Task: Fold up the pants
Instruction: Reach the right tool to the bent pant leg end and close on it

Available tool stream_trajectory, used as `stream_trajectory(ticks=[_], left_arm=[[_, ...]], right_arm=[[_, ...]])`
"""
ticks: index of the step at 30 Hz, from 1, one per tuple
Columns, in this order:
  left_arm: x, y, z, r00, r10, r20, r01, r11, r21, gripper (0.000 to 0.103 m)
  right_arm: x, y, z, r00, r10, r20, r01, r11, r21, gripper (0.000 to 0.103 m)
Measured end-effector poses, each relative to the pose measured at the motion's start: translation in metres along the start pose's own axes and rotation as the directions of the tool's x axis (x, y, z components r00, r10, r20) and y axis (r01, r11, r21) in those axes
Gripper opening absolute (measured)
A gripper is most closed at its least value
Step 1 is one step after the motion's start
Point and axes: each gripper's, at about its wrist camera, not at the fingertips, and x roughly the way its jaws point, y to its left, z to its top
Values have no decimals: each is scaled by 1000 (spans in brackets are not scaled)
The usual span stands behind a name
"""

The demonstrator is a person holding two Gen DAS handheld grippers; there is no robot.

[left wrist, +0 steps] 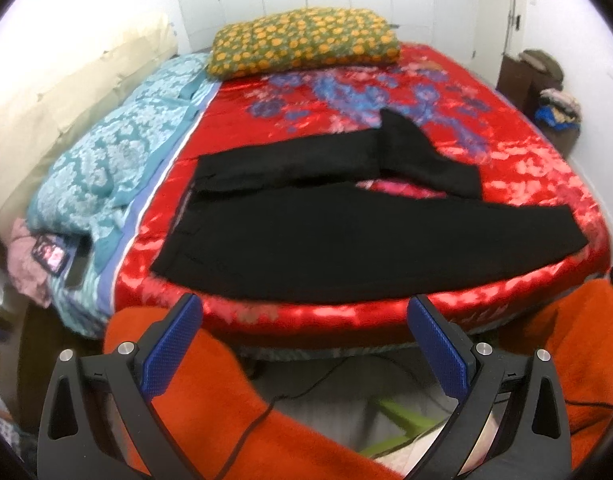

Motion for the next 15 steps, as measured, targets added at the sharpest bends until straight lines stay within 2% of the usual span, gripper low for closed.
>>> stream_trajectory(ticks=[3,6,8,9,11,13,15], left_arm=[[-5,-4,10,998,-23,50,23,1000,10,102],[-6,-8,23,995,-13,96,10,1000,28,102],[-5,-8,33,993,-20,113,18,1000,24,102],[-5,-8,38,992,-31,123,29,999,19,102],[-4,-8,49,986,-53,160,52,999,12,102],[-1,-10,60,980,-58,191,56,998,17,102],[6,-12,79,976,-59,211,58,998,7,102]], right_arm=[[-12,1,3,996,34,77,-33,999,-6,103],[-19,1,8,985,78,151,-79,997,-4,103],[-5,4,11,981,169,96,-170,985,0,103],[10,5,10,971,237,38,-237,971,17,103],[28,4,7,946,324,-19,-322,944,66,103],[36,1,9,928,372,-19,-369,925,92,103],[41,-6,21,921,390,23,-390,916,96,103]])
